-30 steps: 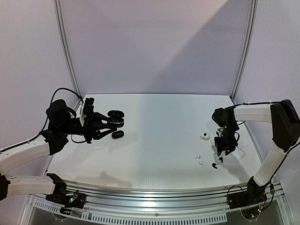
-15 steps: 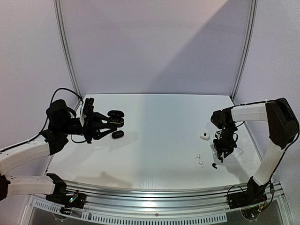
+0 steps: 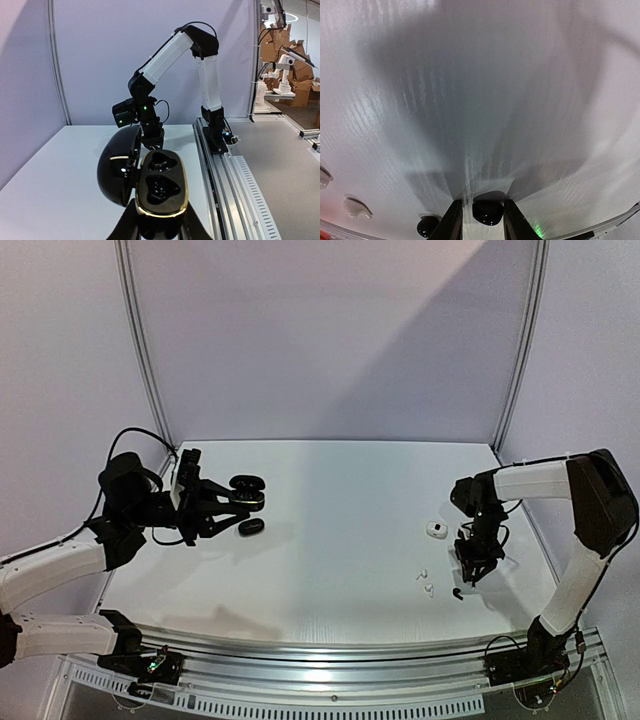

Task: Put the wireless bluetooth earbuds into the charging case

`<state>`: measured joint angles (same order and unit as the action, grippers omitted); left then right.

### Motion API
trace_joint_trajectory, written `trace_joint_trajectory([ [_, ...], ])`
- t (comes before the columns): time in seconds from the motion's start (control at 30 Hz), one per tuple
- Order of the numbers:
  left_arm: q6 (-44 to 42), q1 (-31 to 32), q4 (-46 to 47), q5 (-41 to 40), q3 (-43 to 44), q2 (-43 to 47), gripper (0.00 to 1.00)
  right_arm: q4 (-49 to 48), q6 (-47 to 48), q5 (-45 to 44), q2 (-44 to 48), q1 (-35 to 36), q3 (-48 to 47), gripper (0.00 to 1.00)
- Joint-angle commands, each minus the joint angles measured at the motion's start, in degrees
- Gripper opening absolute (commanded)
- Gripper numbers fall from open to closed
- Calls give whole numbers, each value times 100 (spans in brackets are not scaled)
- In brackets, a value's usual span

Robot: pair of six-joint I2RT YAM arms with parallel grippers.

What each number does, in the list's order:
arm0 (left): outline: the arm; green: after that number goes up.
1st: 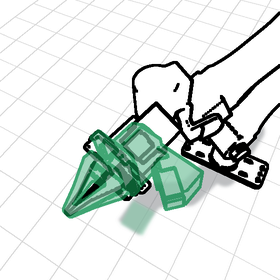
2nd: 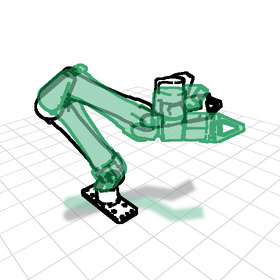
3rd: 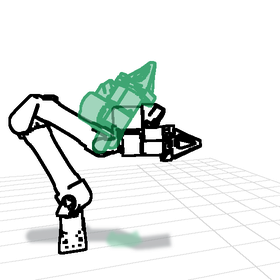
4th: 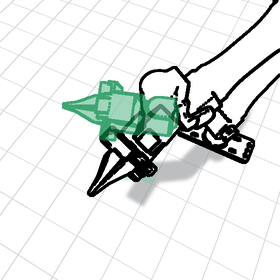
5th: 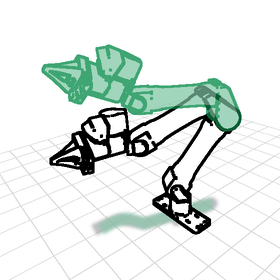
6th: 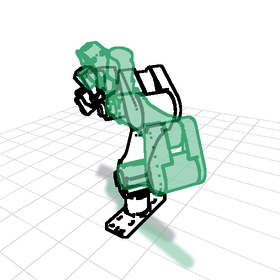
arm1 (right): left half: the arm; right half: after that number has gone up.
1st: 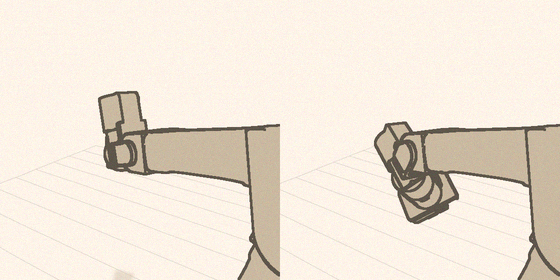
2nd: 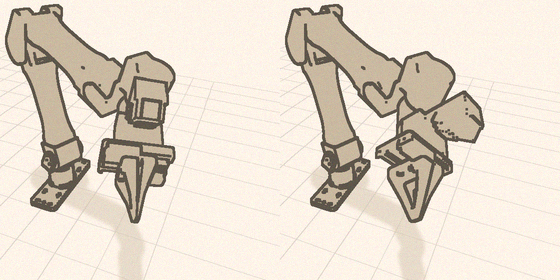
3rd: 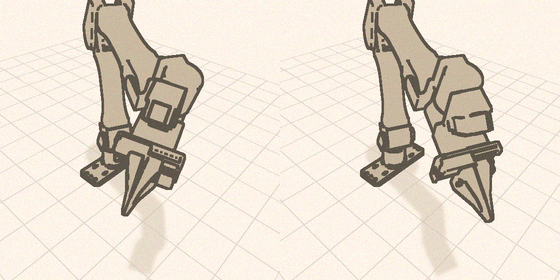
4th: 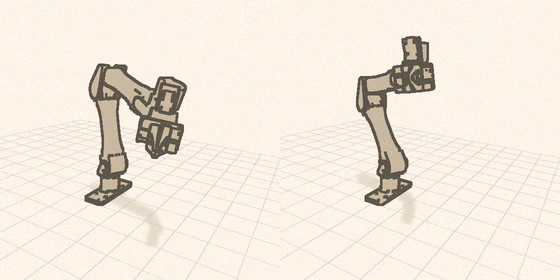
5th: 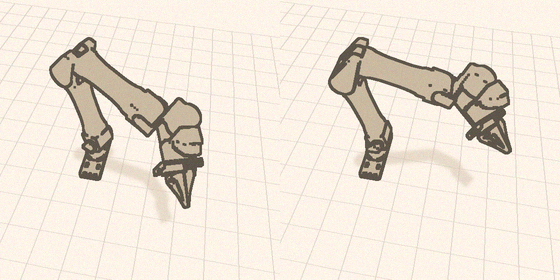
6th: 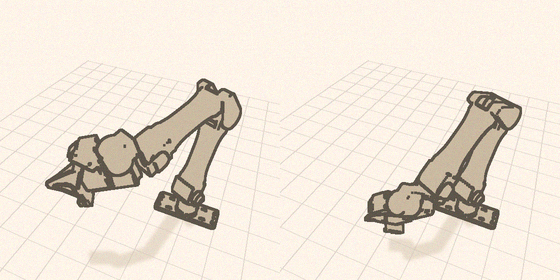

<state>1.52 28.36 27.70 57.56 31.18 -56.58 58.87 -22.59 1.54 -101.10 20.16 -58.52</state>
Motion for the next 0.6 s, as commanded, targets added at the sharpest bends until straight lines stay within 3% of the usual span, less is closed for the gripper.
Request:
trace_joint_trajectory([
  [0.0,-73,56,-11,-26,-17,-3,0,-227,-4,310,-89,-12,235,27],
  [0.3,-107,54,-37,-38,19,-31,0,-276,41,110,-214,-12,168,22],
  [0.57,-116,56,-55,-36,13,-37,0,-326,53,30,-367,-13,52,24],
])
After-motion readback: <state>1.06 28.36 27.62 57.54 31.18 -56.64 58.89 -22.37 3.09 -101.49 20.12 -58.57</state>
